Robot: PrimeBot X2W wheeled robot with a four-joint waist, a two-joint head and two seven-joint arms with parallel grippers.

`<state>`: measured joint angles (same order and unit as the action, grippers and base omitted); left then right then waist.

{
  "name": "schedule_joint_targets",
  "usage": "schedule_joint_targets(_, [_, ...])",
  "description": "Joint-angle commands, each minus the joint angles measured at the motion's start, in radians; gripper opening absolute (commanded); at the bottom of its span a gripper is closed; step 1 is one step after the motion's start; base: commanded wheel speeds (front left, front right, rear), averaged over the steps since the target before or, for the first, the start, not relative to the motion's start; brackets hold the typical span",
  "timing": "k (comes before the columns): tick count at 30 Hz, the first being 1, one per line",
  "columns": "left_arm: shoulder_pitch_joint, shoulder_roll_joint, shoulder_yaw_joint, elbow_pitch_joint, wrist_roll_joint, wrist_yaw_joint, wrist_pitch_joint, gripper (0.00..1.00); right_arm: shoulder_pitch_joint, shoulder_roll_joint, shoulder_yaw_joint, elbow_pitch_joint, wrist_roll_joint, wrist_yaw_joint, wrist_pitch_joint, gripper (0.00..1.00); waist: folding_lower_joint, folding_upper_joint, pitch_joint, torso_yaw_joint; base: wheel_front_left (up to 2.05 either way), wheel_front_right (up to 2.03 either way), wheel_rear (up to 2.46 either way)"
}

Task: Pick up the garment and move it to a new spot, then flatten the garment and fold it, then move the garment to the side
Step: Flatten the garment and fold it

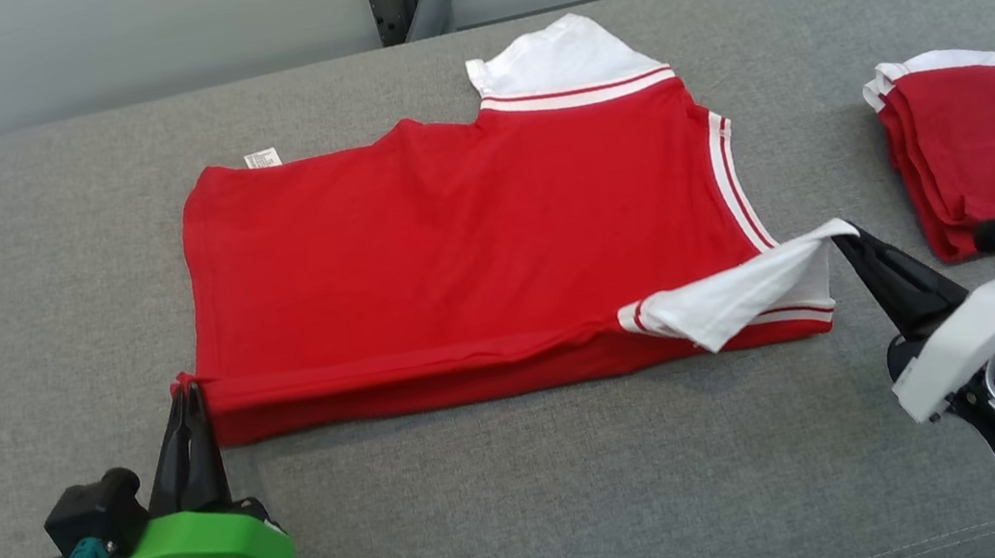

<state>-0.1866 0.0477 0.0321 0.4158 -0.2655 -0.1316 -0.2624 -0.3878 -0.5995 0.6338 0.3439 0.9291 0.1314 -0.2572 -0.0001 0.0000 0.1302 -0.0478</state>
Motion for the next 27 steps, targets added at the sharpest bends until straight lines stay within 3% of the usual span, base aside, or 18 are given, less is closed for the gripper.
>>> schedule_joint_targets(1, [-0.033,0.006,0.009,0.008,0.012,0.002,-0.003,0.0,-0.04,0.012,0.005,0.02,-0.023,-0.002,-0.007,0.0,0.0001,0.0,0.046,0.006,0.0,0.0,0.0])
schedule_joint_targets(17, [-0.198,0.006,-0.043,0.102,0.048,0.039,-0.003,0.0,-0.311,0.104,0.045,0.24,-0.104,-0.002,-0.008,0.0,0.0001,0.0,0.18,0.042,0.0,0.0,0.0])
schedule_joint_targets(27, [-0.246,0.006,-0.053,0.102,0.032,0.081,-0.003,0.0,-0.366,0.133,0.017,0.322,-0.127,-0.002,-0.008,0.0,0.0001,0.0,0.209,0.06,0.0,0.0,0.0])
